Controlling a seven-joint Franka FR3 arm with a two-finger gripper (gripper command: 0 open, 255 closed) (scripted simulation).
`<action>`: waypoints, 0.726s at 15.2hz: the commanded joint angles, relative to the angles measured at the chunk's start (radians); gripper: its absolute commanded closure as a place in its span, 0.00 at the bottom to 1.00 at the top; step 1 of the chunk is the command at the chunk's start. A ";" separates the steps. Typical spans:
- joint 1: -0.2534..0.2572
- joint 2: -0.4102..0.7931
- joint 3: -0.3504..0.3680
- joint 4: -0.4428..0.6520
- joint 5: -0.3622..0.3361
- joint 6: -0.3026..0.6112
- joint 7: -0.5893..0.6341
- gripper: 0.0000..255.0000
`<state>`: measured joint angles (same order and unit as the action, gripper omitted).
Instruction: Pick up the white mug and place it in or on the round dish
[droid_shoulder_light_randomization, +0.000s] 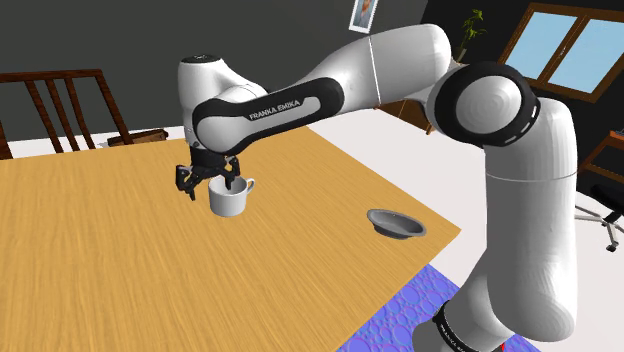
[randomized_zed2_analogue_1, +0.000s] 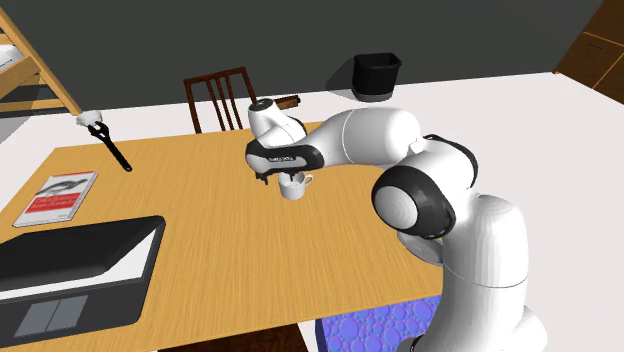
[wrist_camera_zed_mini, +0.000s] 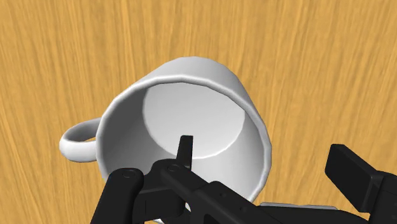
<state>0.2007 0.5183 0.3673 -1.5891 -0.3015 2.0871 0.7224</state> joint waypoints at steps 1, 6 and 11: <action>0.000 0.017 -0.005 -0.009 -0.008 0.025 0.003 0.00; 0.000 0.017 -0.005 -0.009 -0.008 0.025 0.003 0.00; 0.000 0.017 -0.005 -0.009 -0.008 0.025 0.003 1.00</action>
<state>0.2009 0.5350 0.3623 -1.5978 -0.3091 2.1121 0.7257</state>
